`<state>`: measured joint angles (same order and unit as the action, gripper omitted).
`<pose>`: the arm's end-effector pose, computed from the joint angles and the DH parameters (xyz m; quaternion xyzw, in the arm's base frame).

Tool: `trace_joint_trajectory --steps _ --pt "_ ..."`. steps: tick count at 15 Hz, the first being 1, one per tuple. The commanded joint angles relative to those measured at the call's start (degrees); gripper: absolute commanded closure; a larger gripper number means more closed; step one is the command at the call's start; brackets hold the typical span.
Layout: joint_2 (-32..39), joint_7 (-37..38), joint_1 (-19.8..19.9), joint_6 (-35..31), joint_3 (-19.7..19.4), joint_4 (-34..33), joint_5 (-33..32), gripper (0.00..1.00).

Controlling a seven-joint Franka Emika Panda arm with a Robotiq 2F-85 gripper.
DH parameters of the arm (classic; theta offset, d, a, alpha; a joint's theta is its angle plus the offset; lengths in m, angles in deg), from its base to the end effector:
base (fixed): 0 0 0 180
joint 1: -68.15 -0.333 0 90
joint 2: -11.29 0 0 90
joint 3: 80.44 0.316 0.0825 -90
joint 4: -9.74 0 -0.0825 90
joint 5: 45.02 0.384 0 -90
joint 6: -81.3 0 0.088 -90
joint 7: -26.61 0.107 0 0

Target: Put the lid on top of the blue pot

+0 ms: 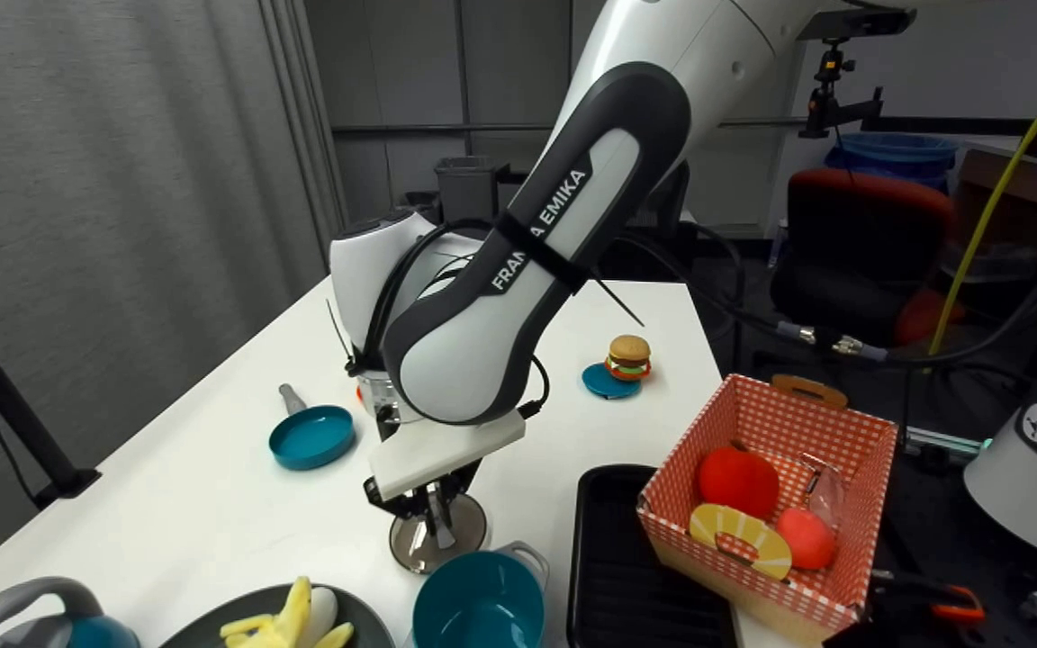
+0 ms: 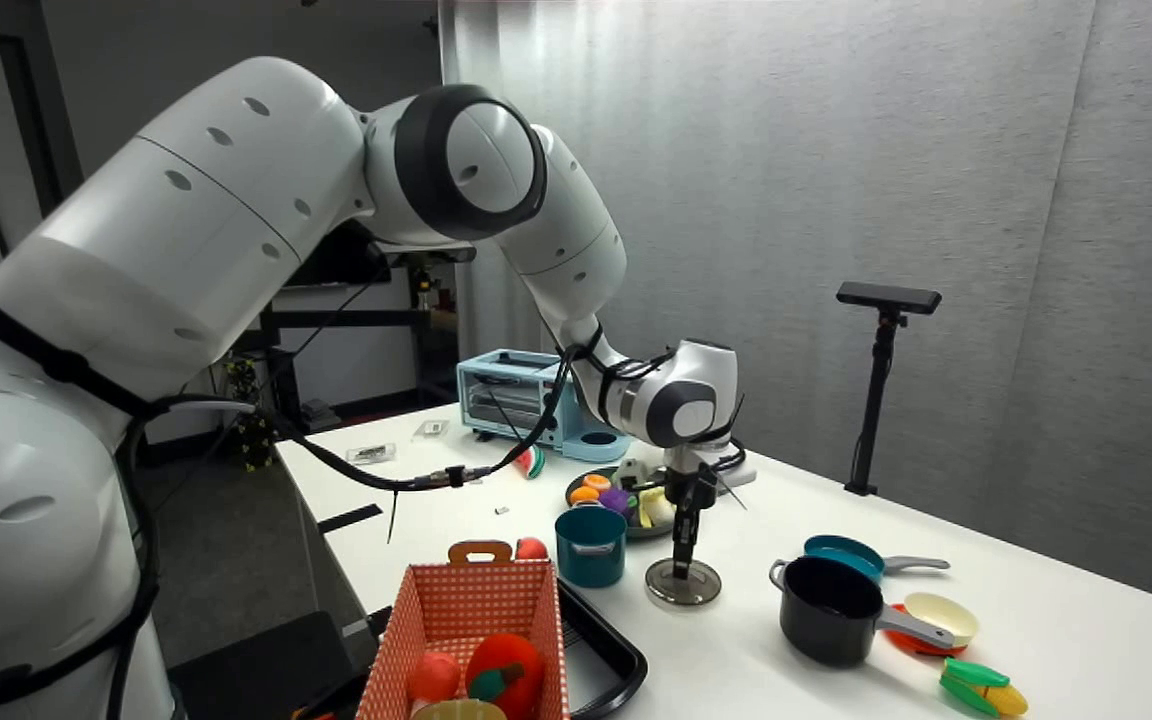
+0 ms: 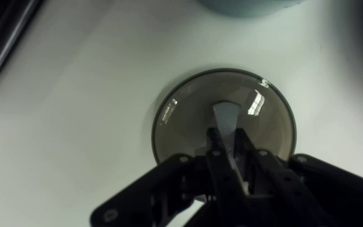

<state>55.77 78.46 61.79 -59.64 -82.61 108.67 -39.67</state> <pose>0.6569 0.0498 0.1311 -0.9012 0.4327 0.0257 0.0036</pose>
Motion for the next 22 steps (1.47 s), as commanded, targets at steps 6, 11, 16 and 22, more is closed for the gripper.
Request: trace_joint_trajectory --steps 6,11,16,22 --pt "-3.89 4.68 -4.62 6.93 -2.89 -0.29 -0.94 0.96" --pt "-7.32 9.72 -6.89 8.78 -4.48 1.57 -3.33 0.96" --pt "-10.24 13.62 -7.65 10.04 -4.67 2.99 -6.21 0.96" --pt "-10.90 13.95 -7.67 10.65 -3.38 2.94 -7.86 0.96"
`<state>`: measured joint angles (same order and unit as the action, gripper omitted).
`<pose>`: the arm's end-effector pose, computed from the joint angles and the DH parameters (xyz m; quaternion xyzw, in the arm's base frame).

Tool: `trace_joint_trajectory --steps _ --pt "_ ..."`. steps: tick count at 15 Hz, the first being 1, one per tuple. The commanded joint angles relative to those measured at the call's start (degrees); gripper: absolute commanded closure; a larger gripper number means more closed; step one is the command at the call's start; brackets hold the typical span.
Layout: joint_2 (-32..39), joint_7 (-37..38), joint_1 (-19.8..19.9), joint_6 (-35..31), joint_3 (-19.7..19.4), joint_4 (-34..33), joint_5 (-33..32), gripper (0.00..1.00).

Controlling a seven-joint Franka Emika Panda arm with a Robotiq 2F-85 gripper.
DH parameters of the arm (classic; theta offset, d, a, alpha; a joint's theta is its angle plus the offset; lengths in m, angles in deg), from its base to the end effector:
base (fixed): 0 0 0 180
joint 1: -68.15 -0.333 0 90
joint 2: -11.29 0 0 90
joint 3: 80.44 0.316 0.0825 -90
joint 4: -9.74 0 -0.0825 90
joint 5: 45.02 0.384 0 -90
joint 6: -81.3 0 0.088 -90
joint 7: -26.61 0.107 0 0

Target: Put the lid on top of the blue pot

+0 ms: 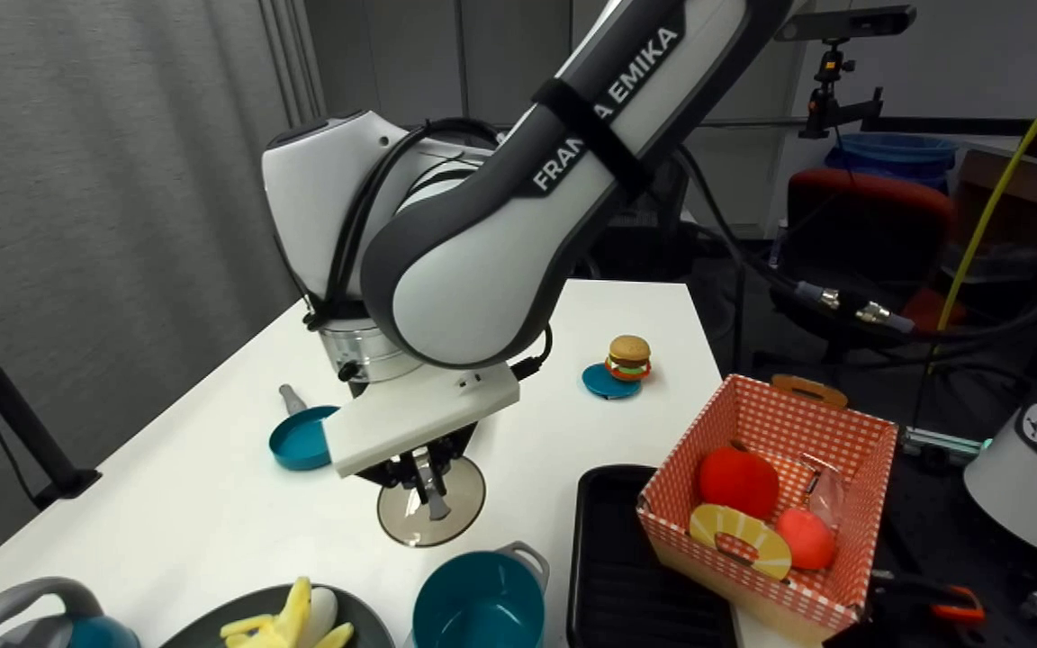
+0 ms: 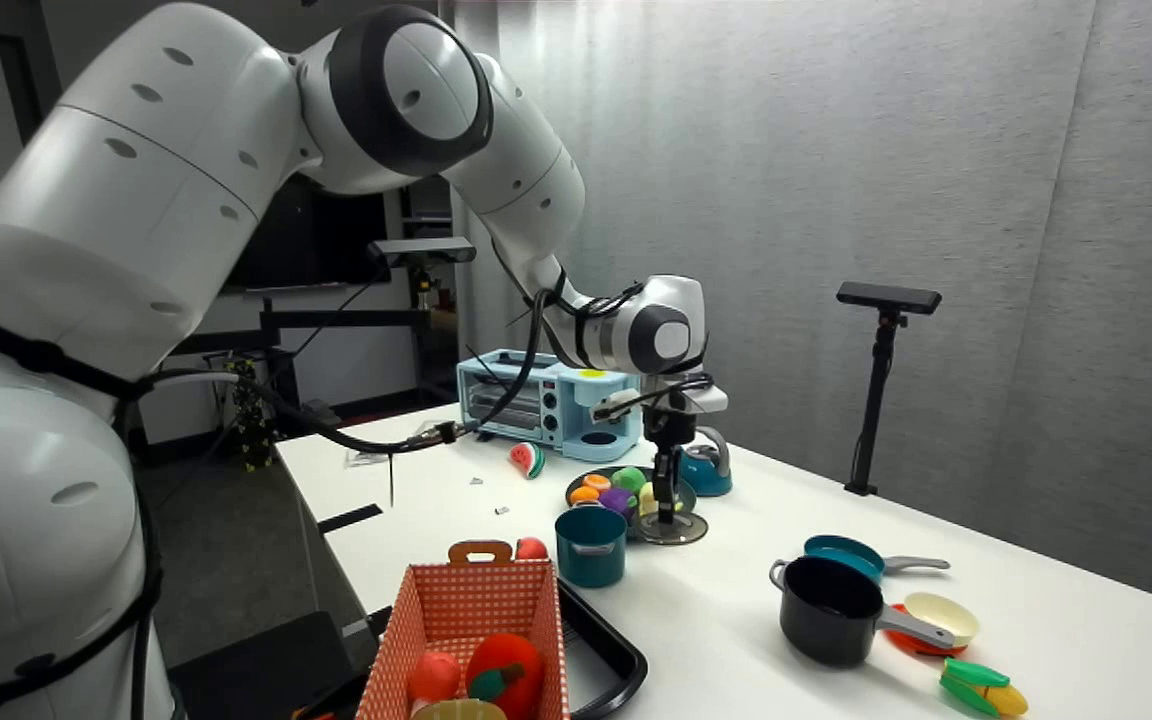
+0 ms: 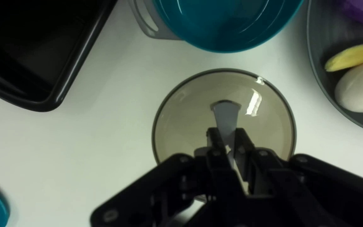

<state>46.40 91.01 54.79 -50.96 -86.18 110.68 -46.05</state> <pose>0.6498 0.0917 0.2140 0.8855 -0.4622 -0.0048 0.0474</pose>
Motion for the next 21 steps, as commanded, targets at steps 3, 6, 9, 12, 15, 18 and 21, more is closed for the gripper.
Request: trace_joint_trajectory --steps 3,6,9,12,15,18,21 --pt "-1.01 1.21 -1.12 2.90 0.72 0.14 -1.82 0.96" --pt "-0.91 1.56 -2.11 3.98 0.94 -0.28 -2.67 0.96" --pt "-1.09 2.05 -3.24 4.62 0.99 -0.36 -3.21 0.96" --pt "-1.25 2.41 -4.32 4.65 1.03 -0.27 -3.73 0.96" --pt "-1.21 1.96 -4.93 4.17 1.50 -0.05 -3.79 0.96" --pt "-1.15 1.94 -5.41 3.67 2.11 0.32 -3.50 0.96" --pt "-1.37 2.27 -5.91 3.03 2.61 1.03 -3.54 0.96"
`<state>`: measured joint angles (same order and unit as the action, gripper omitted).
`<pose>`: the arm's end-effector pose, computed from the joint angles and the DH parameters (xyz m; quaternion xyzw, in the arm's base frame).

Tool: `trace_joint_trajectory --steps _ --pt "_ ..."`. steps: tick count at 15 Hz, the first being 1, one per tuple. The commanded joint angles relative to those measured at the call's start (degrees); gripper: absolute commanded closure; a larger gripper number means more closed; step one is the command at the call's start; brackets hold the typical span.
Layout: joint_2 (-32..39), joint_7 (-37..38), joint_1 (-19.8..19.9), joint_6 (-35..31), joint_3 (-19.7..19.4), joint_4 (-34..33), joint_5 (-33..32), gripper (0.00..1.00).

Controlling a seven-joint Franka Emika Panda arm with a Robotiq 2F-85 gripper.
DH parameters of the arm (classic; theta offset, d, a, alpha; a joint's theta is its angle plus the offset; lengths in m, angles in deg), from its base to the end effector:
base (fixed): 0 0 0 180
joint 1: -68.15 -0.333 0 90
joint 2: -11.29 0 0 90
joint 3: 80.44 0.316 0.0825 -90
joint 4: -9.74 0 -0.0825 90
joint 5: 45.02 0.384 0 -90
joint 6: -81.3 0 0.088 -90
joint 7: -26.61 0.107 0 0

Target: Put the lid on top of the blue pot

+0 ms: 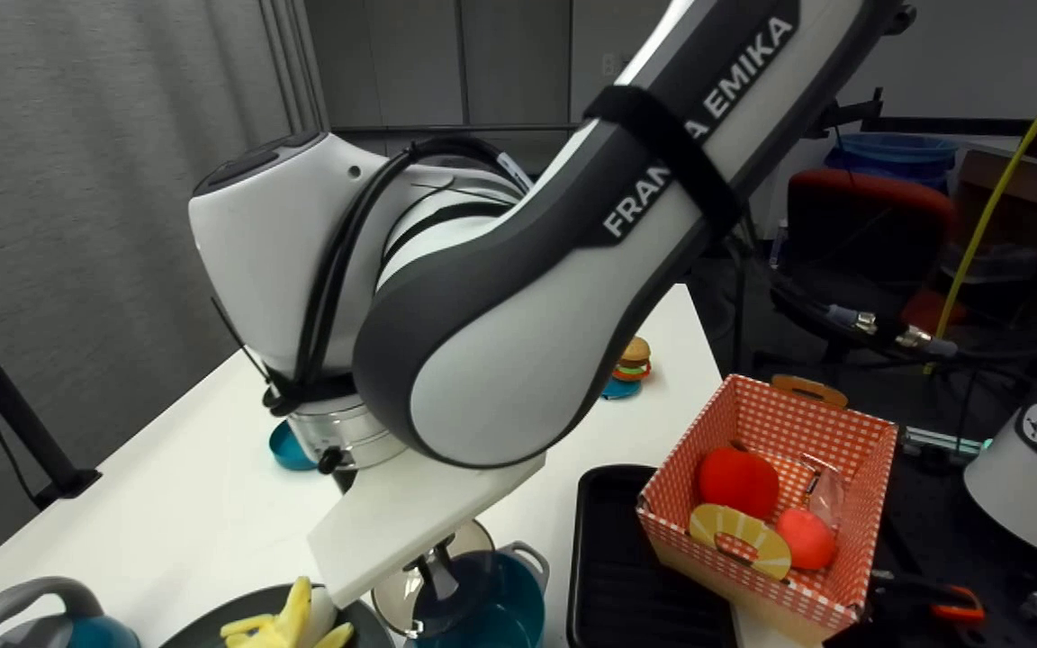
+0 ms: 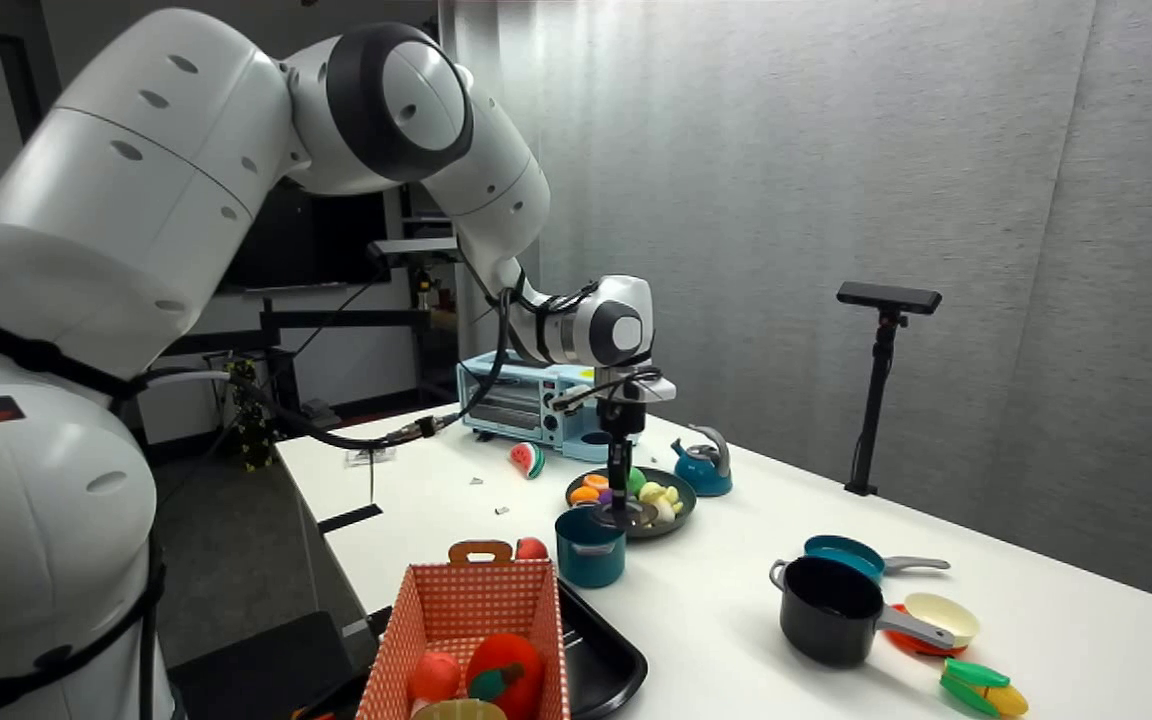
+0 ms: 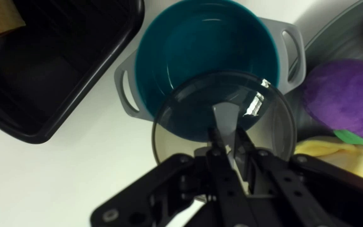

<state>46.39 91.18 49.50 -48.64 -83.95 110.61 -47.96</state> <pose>0.6288 0.1718 0.2104 0.9156 -0.3971 -0.0166 0.0616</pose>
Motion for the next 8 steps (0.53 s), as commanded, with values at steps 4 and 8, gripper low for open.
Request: trace_joint_trajectory --steps 4,8 --pt "-1.93 3.09 -1.35 -0.44 0.65 2.64 -1.58 0.96" --pt "-2.51 2.40 -0.95 -2.15 1.78 4.80 -0.71 0.96"
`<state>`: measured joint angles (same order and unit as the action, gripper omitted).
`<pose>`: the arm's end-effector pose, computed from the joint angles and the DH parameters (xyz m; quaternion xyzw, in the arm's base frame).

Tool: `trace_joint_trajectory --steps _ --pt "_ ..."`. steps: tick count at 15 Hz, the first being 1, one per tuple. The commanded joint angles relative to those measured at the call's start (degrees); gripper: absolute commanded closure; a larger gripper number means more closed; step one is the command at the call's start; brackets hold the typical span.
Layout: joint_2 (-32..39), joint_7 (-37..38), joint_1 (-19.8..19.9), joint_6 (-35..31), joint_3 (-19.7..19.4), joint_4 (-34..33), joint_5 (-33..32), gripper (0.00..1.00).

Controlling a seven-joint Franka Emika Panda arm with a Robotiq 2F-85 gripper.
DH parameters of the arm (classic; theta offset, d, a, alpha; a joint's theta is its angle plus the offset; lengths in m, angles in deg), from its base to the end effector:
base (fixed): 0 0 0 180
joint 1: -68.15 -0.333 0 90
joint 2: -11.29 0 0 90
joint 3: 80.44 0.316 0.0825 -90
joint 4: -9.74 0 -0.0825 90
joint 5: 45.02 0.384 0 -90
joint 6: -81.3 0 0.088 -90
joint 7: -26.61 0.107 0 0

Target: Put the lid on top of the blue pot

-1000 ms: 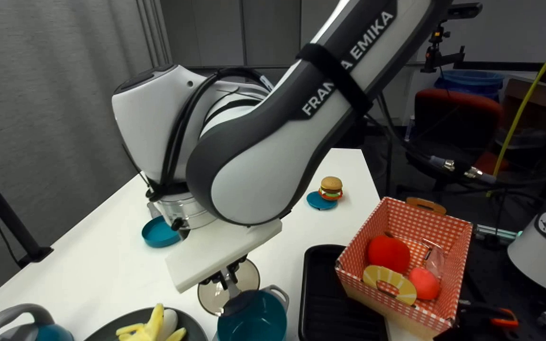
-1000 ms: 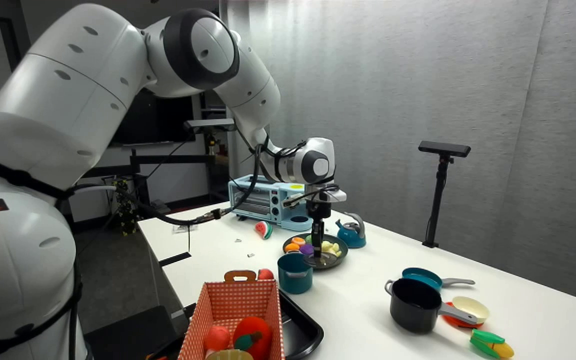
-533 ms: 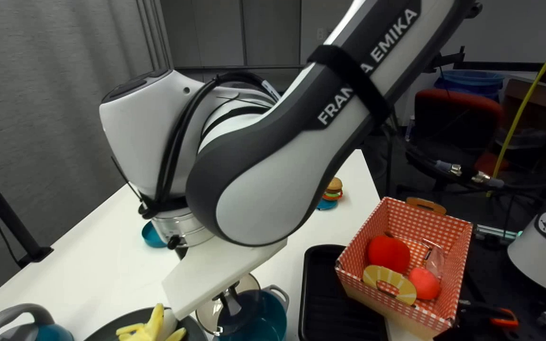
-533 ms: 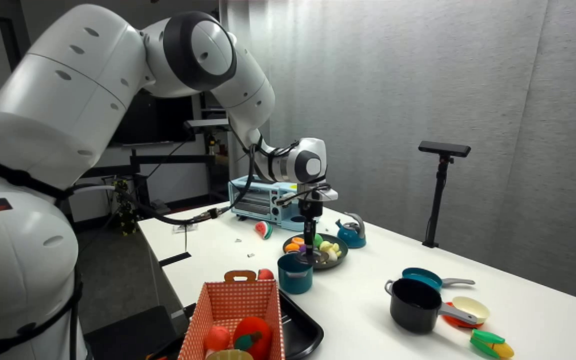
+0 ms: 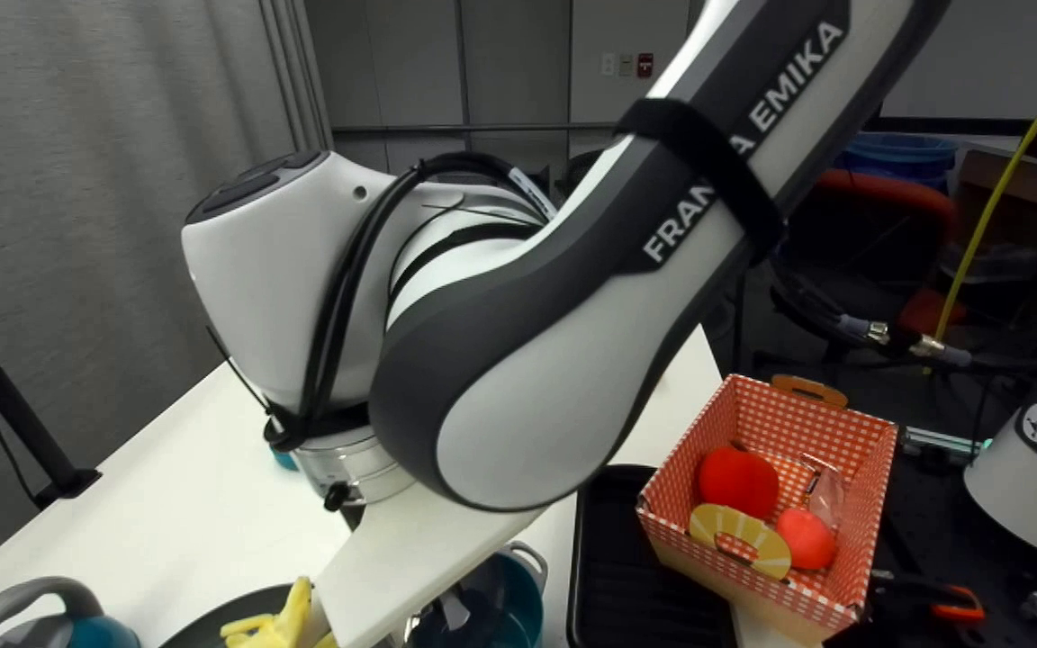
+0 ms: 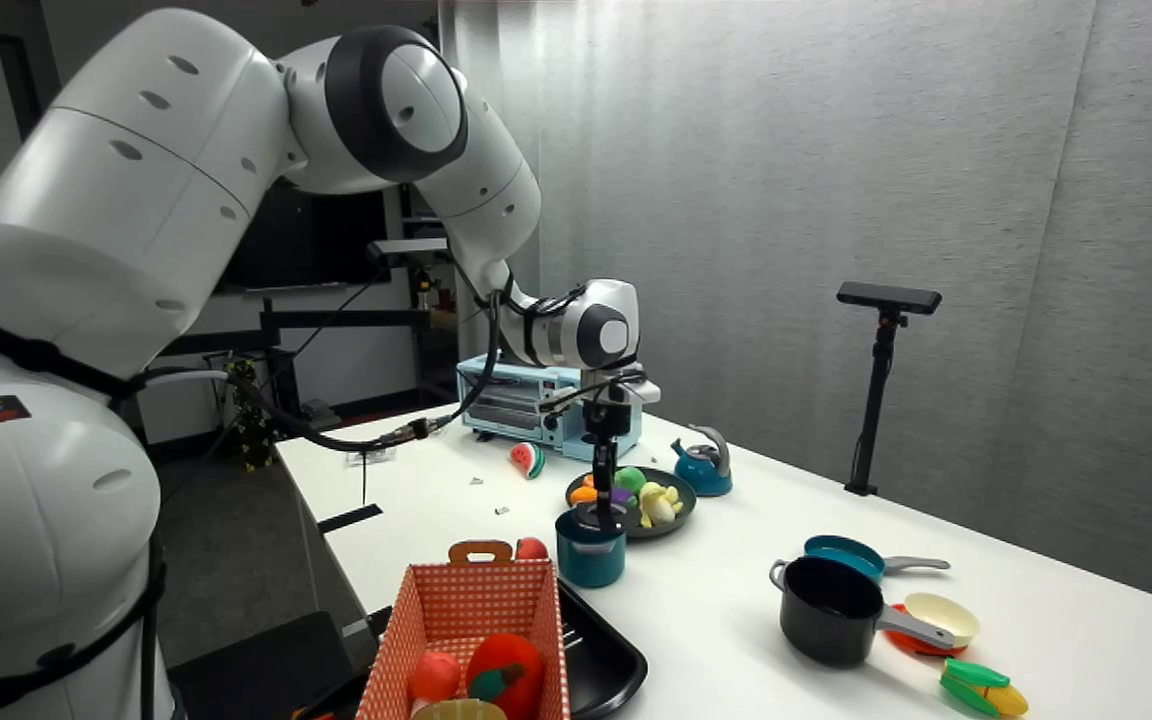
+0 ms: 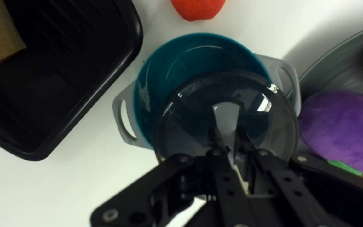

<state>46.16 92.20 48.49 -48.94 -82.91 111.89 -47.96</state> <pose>0.6164 0.1912 0.2041 0.9184 -0.3899 -0.0237 0.0623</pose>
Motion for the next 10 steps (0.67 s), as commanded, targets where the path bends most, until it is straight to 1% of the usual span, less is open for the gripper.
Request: trace_joint_trajectory --steps 1,10 --pt "-2.40 1.35 0.13 -2.08 0.95 3.98 -0.54 0.96" --pt "-5.00 2.39 -0.27 -3.22 1.64 8.38 -0.84 0.96"
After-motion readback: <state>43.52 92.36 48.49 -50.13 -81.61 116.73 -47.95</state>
